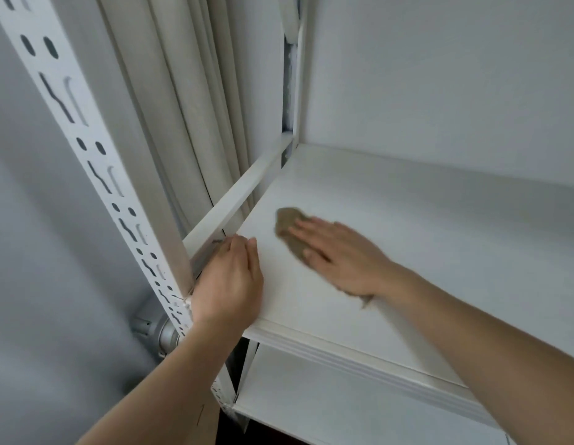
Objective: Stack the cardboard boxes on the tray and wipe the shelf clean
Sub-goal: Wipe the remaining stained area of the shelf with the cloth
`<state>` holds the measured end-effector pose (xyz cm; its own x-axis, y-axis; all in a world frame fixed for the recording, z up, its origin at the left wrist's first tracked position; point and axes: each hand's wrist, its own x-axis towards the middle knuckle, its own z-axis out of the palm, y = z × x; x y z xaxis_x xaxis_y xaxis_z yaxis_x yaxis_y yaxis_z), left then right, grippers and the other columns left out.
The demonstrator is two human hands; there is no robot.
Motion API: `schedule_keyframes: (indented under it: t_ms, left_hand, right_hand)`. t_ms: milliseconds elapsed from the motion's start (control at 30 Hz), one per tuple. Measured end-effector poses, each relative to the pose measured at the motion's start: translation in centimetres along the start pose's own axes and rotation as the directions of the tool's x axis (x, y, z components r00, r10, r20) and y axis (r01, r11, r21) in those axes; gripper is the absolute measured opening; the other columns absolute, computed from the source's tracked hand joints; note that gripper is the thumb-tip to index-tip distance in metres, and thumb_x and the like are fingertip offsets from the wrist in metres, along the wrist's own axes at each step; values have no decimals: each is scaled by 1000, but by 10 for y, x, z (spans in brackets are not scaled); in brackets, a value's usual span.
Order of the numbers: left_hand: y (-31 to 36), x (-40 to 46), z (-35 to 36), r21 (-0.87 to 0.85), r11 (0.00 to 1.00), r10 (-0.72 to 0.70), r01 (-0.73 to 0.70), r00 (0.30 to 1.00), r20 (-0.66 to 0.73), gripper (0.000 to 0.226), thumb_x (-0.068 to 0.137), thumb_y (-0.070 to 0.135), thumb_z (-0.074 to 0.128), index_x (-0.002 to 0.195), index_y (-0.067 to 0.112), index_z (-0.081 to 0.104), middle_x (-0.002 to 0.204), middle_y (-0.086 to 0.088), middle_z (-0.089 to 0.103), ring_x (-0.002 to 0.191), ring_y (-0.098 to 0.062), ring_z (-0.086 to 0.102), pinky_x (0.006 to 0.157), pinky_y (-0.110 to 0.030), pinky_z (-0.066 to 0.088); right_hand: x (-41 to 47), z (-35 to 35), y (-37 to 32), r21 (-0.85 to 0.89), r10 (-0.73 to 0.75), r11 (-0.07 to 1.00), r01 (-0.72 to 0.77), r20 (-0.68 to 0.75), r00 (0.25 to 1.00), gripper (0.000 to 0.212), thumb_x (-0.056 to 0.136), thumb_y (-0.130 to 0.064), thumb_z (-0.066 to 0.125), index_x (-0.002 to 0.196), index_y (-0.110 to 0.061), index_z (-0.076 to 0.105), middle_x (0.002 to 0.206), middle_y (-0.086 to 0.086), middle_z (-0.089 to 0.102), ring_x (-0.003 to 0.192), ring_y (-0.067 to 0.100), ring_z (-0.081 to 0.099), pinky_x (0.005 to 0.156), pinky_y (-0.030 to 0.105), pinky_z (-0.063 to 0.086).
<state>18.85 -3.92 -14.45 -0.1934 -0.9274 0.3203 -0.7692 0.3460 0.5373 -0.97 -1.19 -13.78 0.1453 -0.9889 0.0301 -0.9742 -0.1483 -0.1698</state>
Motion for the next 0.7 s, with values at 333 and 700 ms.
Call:
schedule_keyframes:
  t_ms: [333, 700]
  left_hand:
    - [-6, -8, -2, -315, 926, 117, -207, 952, -283, 48, 97, 37, 21, 111, 4, 52, 94, 0, 55, 88, -14, 49, 72, -17, 29]
    - [0, -21, -17, -310, 910, 203, -274, 949, -243, 45, 96, 36, 25, 107, 3, 55, 102, 3, 49, 92, -6, 45, 79, -16, 30]
  right_hand:
    - [56, 14, -39, 18, 183, 983, -182, -74, 980, 53, 102, -40, 19, 154, -34, 13, 162, -11, 10, 149, 14, 6, 119, 39, 6]
    - [-29, 18, -78, 24, -111, 994, 111, -1, 994, 52, 101, -44, 24, 152, -41, 14, 161, -16, 11, 149, 14, 5, 120, 40, 8]
